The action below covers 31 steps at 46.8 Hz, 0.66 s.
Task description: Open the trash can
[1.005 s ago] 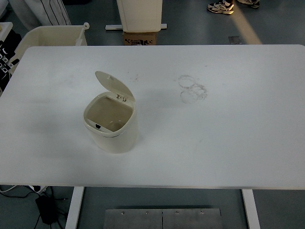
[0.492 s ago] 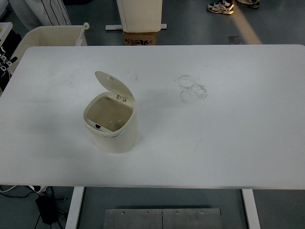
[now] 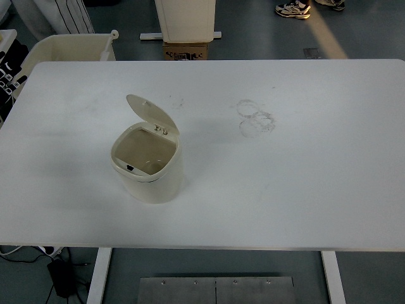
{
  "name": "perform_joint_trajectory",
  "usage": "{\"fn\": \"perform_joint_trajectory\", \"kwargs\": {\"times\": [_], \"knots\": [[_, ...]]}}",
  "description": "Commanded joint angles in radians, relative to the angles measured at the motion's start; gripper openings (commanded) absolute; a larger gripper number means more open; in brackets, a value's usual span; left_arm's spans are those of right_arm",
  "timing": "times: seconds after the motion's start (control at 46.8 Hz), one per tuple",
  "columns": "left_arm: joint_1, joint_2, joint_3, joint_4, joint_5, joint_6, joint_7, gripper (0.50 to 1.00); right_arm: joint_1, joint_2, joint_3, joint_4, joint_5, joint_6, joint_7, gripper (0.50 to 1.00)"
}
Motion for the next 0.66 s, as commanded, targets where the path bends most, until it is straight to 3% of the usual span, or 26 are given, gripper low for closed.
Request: {"fn": "perform_joint_trajectory", "kwargs": {"times": [0.0,0.641], "knots": [[0.000,0.000,0.000,0.000,0.000,0.000,0.000,1.000,0.000,0.000,0.000,0.000,0.000,0.000,0.001,0.991],[0.003,-0.008,0.000,0.001,0.008,0.003,0.000,1.000,0.002,0.000,0.000,0.000,0.000,0.000,0.004,0.991]]}}
